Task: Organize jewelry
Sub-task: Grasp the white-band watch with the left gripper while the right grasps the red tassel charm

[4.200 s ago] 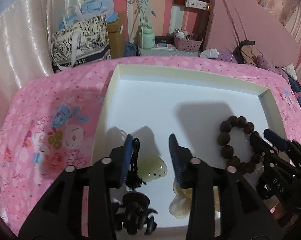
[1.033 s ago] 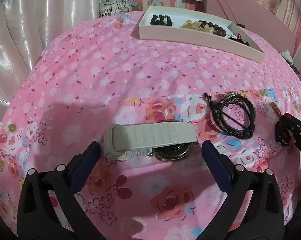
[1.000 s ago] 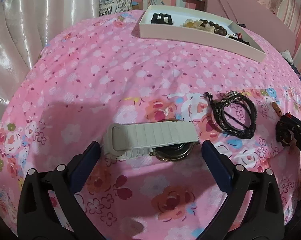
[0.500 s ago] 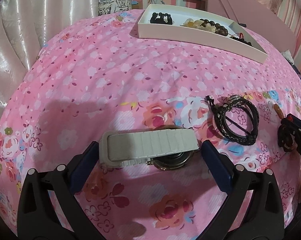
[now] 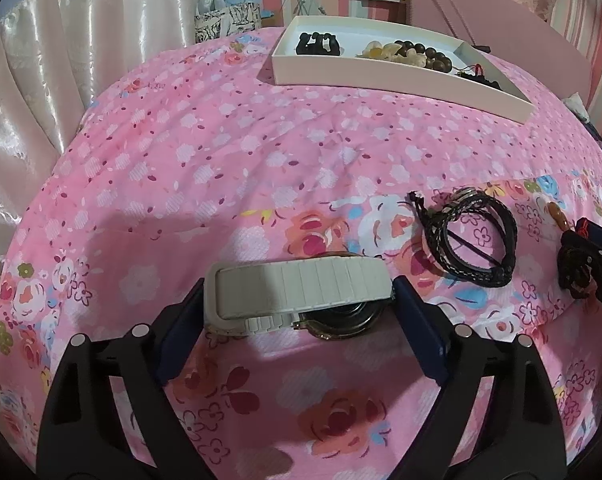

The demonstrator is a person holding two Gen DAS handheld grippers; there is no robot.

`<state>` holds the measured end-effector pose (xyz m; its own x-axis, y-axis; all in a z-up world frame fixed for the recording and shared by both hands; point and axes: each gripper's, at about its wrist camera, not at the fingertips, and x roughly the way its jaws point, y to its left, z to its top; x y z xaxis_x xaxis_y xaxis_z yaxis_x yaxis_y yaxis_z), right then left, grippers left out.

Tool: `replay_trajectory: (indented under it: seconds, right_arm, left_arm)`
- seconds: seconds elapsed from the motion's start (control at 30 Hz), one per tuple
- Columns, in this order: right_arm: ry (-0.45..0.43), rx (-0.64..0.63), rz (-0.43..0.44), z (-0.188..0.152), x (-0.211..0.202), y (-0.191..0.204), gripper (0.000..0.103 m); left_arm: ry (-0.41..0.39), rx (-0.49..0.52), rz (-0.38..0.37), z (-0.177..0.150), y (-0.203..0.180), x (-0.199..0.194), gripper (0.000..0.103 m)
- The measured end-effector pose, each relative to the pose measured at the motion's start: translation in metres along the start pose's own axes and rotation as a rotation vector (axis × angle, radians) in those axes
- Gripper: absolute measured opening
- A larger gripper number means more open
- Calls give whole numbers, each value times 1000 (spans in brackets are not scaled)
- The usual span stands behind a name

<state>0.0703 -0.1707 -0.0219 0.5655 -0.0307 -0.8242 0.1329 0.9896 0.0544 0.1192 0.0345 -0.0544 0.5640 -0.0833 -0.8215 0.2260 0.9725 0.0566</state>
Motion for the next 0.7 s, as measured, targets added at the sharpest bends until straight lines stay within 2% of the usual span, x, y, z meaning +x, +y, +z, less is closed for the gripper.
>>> replay_trajectory:
  seconds: [0.1, 0.23, 0.47, 0.7]
  right_arm:
    - [-1, -1, 7, 0, 0, 1, 19]
    - [-2, 1, 15, -1, 0, -1, 13]
    - [-24, -1, 13, 4, -4, -3, 9]
    - [-61, 7, 22, 23, -11, -8, 9]
  left_arm:
    - [-3, 1, -4, 0, 1, -1, 87]
    - [-6, 5, -2, 1, 2, 0, 87]
    - [-14, 13, 5, 1, 2, -3, 83]
    - [-19, 10, -2, 13, 2, -9, 77]
